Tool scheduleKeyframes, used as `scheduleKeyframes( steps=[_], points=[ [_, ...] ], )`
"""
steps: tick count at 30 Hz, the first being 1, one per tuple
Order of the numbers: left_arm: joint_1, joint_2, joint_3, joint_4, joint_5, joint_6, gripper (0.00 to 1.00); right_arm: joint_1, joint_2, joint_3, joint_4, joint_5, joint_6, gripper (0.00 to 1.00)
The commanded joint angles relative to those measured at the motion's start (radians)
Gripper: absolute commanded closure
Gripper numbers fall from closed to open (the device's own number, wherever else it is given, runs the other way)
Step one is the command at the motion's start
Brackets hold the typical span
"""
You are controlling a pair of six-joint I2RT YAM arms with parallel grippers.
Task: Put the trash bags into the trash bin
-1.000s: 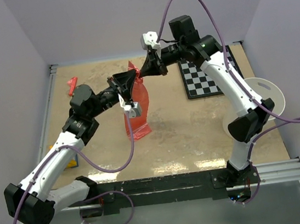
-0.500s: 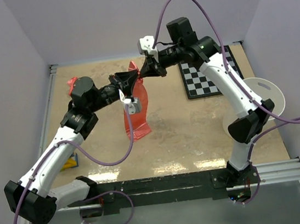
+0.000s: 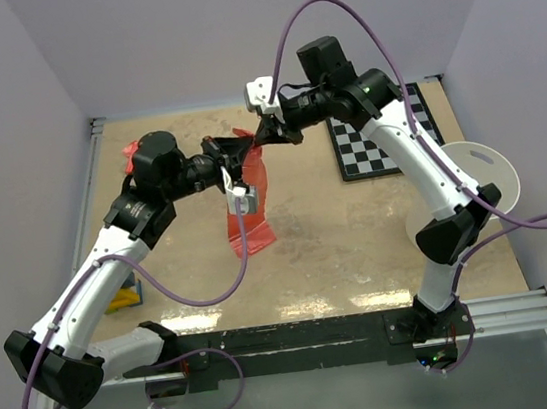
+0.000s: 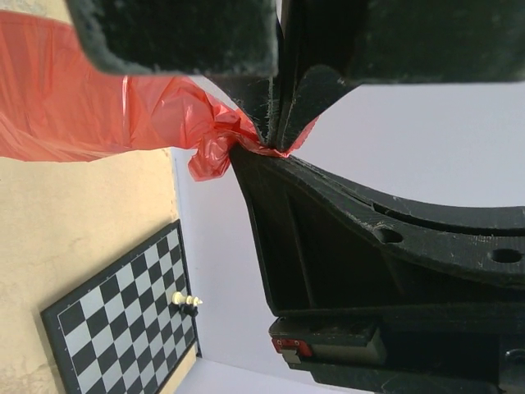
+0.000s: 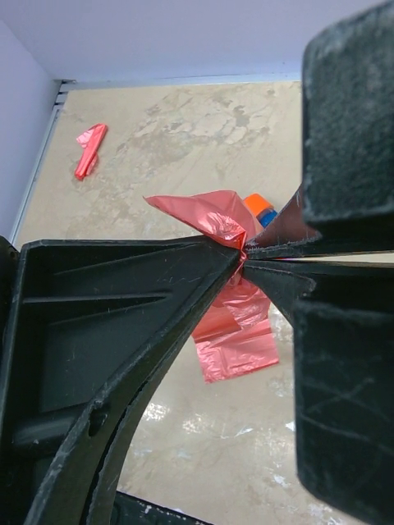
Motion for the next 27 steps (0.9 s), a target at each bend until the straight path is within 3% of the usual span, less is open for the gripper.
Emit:
scheduleKeyframes(
  steps=[1,6,12,16,20,22,27],
  points=[
    [-0.013,-0.005,-0.029,-0.045,0.000,-0.082,1.00,-0.004,-0.085,-0.005,0.087,-0.063,-0.028,1.00],
    [0.015,-0.083,-0.144,0.109,-0.046,-0.116,1.00,-0.051,-0.097,-0.029,0.110,-0.091,0.024,1.00],
    [0.013,-0.103,-0.172,0.137,-0.044,-0.132,1.00,-0.054,-0.090,-0.033,0.136,-0.108,0.062,1.00],
    [0.013,-0.114,-0.181,0.273,-0.078,-0.219,1.00,-0.053,-0.088,-0.041,0.142,-0.096,0.070,1.00],
    [0.020,-0.123,-0.177,0.440,-0.145,-0.420,0.79,-0.053,-0.079,-0.052,0.134,-0.118,0.095,1.00],
    [0.035,-0.106,-0.131,0.450,-0.164,-0.550,0.67,-0.053,-0.064,-0.042,0.105,-0.137,0.092,1.00],
    [0.069,-0.098,-0.098,0.374,-0.168,-0.542,0.53,-0.051,-0.065,-0.042,0.096,-0.126,0.087,1.00]
  ],
)
